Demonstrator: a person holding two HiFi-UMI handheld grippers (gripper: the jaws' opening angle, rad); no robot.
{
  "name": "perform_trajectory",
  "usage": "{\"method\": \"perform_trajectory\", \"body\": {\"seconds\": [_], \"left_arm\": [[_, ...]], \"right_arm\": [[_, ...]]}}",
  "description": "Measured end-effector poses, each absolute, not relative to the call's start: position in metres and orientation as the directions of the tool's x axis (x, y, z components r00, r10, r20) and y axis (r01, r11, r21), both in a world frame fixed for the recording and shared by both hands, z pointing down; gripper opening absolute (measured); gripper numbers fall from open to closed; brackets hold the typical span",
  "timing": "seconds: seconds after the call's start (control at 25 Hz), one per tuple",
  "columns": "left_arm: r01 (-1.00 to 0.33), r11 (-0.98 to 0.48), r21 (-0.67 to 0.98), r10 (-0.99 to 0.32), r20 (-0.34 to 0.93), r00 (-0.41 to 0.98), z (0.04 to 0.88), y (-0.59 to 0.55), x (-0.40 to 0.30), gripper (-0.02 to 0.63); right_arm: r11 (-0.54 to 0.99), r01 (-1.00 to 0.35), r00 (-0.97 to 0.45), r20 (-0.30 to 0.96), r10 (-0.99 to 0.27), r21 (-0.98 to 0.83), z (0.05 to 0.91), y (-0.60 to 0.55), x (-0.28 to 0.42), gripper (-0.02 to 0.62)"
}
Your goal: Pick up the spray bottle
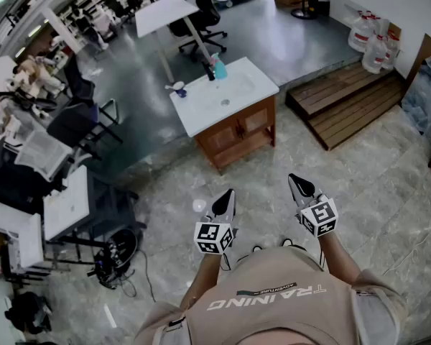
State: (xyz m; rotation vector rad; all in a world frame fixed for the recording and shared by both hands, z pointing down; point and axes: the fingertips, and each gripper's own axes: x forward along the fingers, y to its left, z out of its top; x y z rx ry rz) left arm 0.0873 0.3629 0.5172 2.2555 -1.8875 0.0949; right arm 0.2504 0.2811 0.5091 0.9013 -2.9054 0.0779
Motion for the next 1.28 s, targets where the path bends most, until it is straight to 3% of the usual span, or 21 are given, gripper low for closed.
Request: {"method": "perform_trajectory", "body": {"seconds": [0.48, 0.88, 1.28], "left_arm": [[-0.975, -0.186, 0.12, -0.969, 0.144, 0.203, 0.521, 0.388, 0.088, 0.014], [-0.968, -0.18, 0.177, -0.963, 0.17, 0.21, 0.545, 0.404, 0.078, 0.014], [-0.942, -0.253, 0.22, -0.927, 0.222, 0.301, 0.566, 0.376, 0.097, 0.014]], "right_arm": [[0.818, -0.575, -0.814, 0.091, -0.573, 0.012, 0.516, 0.309, 0.242, 0.002], [0.824, -0.566, -0.817, 0.133, -0.561, 0.004, 0.528, 0.325, 0.229, 0.002], [0.802, -0.595, -0.789, 0.22, -0.573, -0.046, 0.558, 0.312, 0.239, 0.002]]}}
